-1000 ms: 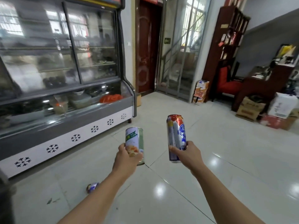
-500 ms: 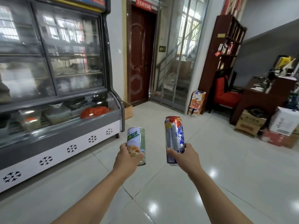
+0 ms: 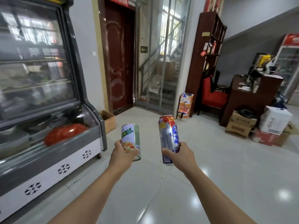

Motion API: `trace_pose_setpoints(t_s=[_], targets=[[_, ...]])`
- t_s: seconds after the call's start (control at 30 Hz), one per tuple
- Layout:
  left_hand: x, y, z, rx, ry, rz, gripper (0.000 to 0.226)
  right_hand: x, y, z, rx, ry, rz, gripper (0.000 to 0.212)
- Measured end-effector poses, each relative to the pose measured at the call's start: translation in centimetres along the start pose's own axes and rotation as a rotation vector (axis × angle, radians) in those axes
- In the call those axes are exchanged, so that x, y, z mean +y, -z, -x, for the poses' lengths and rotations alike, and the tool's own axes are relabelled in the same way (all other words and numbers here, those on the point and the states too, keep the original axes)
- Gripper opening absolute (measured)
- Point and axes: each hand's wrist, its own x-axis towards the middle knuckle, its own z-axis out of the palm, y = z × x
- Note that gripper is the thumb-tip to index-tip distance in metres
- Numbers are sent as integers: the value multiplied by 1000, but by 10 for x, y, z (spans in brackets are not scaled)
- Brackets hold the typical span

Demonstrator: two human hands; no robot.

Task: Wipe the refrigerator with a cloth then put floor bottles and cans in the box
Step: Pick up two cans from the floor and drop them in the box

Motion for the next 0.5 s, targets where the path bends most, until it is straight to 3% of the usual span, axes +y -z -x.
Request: trace_pose_setpoints(t_s=[0.5], targets=[[56, -141, -317, 111, 18, -46, 72, 4, -23, -383, -96, 47, -7, 63]])
